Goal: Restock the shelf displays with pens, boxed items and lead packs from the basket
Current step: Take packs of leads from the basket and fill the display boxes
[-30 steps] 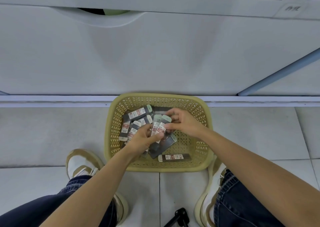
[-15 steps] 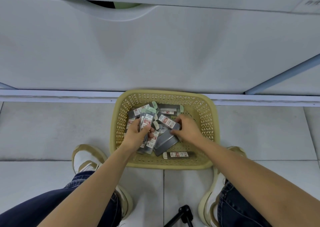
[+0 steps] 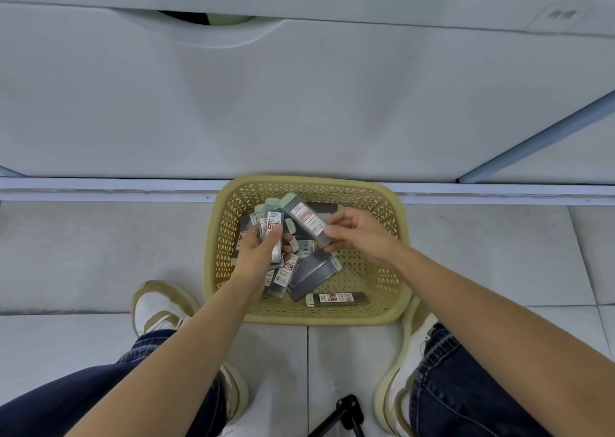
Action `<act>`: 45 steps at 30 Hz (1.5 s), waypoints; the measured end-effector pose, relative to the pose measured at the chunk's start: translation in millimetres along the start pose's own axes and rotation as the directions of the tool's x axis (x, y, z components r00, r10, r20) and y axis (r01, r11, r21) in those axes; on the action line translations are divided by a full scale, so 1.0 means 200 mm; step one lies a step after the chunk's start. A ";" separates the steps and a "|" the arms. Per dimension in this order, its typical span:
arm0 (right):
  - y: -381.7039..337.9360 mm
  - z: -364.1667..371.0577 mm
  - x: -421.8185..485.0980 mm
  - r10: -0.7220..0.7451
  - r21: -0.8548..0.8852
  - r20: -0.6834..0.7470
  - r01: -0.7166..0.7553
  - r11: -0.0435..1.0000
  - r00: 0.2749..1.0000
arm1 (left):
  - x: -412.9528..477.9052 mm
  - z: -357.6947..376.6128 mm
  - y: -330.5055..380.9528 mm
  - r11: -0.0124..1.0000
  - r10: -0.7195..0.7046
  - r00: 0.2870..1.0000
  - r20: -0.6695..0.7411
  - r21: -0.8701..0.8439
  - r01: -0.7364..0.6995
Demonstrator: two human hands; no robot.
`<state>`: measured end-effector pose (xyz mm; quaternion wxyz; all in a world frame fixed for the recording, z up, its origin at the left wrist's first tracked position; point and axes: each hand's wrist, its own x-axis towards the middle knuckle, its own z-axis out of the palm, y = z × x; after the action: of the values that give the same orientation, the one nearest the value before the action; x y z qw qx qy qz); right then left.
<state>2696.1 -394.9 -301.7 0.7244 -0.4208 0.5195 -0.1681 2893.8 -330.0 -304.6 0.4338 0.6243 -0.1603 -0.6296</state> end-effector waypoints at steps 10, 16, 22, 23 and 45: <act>0.21 0.06 0.03 -0.095 -0.645 -0.290 -0.121 0.755 0.952 | 0.02 -0.05 -0.04 0.977 0.023 1.000 -0.007 0.213 -0.020; 0.28 0.10 0.07 -0.062 -0.663 -0.249 -0.124 0.739 0.966 | 0.03 -0.10 -0.06 0.963 -0.002 1.000 -0.026 0.269 0.009; 0.09 -0.07 0.02 -0.032 -0.416 -0.078 -0.003 0.909 0.996 | 0.01 -0.10 -0.02 0.936 0.021 1.000 0.011 0.351 -0.023; 0.06 -0.10 0.01 -0.048 -0.414 -0.061 0.018 0.910 0.997 | 0.01 -0.08 -0.01 0.927 0.031 0.999 0.027 0.373 -0.039; -0.40 -0.08 -0.37 -0.246 -0.149 -0.049 0.237 0.960 0.968 | -0.31 0.20 0.29 0.914 0.132 0.985 0.110 0.371 -0.164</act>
<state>2667.6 -399.1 -195.7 0.6488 -0.5258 0.4989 -0.2318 2866.0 -329.9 -214.8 0.3447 0.6558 -0.3432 -0.5774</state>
